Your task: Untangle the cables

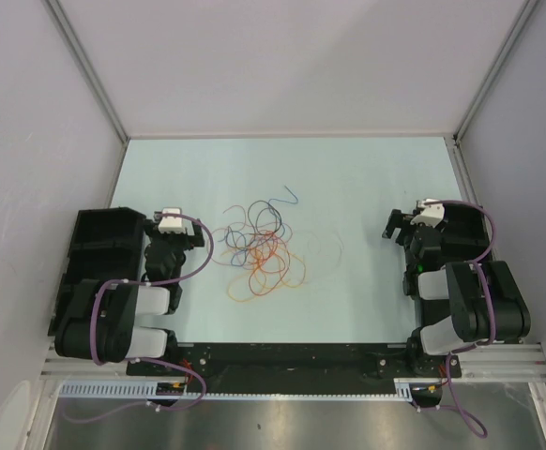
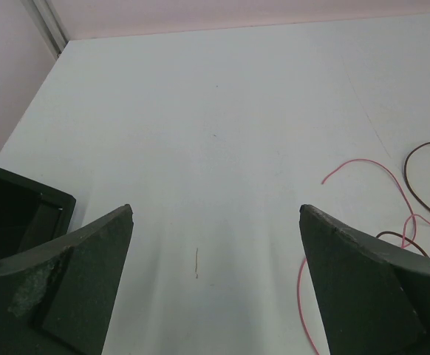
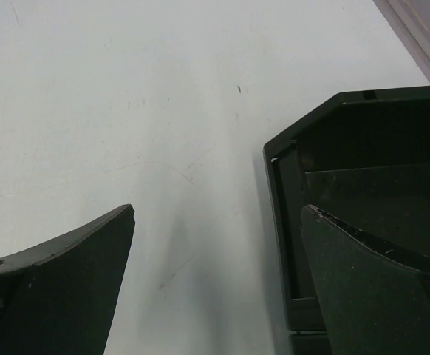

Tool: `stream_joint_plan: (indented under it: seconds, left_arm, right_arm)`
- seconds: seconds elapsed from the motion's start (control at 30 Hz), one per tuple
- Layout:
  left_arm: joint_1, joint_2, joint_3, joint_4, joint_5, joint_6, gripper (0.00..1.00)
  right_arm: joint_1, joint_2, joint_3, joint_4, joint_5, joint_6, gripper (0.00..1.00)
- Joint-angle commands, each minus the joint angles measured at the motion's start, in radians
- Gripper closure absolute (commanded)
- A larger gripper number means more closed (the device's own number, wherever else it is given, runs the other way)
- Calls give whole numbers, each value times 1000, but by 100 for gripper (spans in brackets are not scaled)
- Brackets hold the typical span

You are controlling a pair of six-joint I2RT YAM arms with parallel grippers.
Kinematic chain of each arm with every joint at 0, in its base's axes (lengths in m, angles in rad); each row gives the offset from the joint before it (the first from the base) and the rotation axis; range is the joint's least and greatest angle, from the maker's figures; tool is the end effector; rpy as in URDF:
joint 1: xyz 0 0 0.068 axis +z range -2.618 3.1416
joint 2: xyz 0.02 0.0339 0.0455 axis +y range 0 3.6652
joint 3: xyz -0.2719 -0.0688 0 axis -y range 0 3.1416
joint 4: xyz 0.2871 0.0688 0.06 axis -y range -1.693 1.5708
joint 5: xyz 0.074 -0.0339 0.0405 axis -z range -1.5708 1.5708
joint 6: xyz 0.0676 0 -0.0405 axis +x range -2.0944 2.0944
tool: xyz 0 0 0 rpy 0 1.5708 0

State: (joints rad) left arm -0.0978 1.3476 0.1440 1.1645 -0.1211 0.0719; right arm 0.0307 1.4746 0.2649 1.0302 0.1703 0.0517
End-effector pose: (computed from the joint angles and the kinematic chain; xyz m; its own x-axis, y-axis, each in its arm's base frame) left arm 0.2594 -0.0172 0.1267 -0.0405 0.0756 -0.9963 -0.0204 0.9969 0.0765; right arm 0.2900 -0.0026 0.1116 -0.1712 0.0457 -0.9842 0.1455 0.9891 0.0206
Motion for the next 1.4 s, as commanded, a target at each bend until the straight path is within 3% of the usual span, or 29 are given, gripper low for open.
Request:
stream_joint_plan:
  seconds: [0.0, 0.47, 0.53, 0.77, 0.9, 1.0, 1.03, 1.1, 1.13, 1.17, 1.2, 1.27, 1.3, 1.33, 1.37]
  left_arm:
    - [4, -10, 8, 49, 11, 2, 0]
    - [10, -8, 9, 46, 18, -1, 0]
    - [13, -10, 11, 40, 23, -7, 0]
    - [17, -10, 16, 34, 23, -12, 0]
    - [17, -7, 23, 21, 2, -20, 0]
    - [15, -36, 31, -9, -34, -26, 0]
    - [13, -66, 49, -72, -40, -26, 0]
    - [13, -189, 190, -454, -75, -93, 0]
    - [13, -215, 263, -591, -110, -174, 0]
    - [13, -226, 436, -898, -161, -264, 0]
    - [13, -211, 521, -1039, -175, -416, 0]
    - [13, -164, 650, -1266, -265, -528, 0]
    - [23, -86, 669, -1358, -276, -751, 0]
    - [70, -41, 718, -1438, -240, -858, 0]
    - [95, 20, 750, -1469, 63, -781, 0]
  right_arm:
    - [0, 3, 7, 41, 3, -10, 0]
    - [-2, 1, 5, 41, 0, -9, 0]
    - [5, -14, 11, 27, 58, 13, 1]
    - [12, -132, 148, -307, 87, -6, 0]
    - [73, -258, 236, -465, 113, -85, 0]
    - [118, -341, 276, -553, 146, -57, 0]
    - [133, -362, 313, -577, 134, -29, 0]
    - [165, -417, 370, -675, 88, 25, 0]
    - [211, -433, 432, -708, 27, 37, 0]
    - [236, -456, 462, -778, -33, 46, 0]
    - [253, -462, 482, -807, -221, 63, 0]
    - [255, -471, 484, -793, -400, 115, 0]
    - [256, -462, 453, -733, -428, 325, 0]
    - [235, -445, 429, -684, -434, 446, 0]
    - [216, -383, 427, -652, -506, 511, 0]
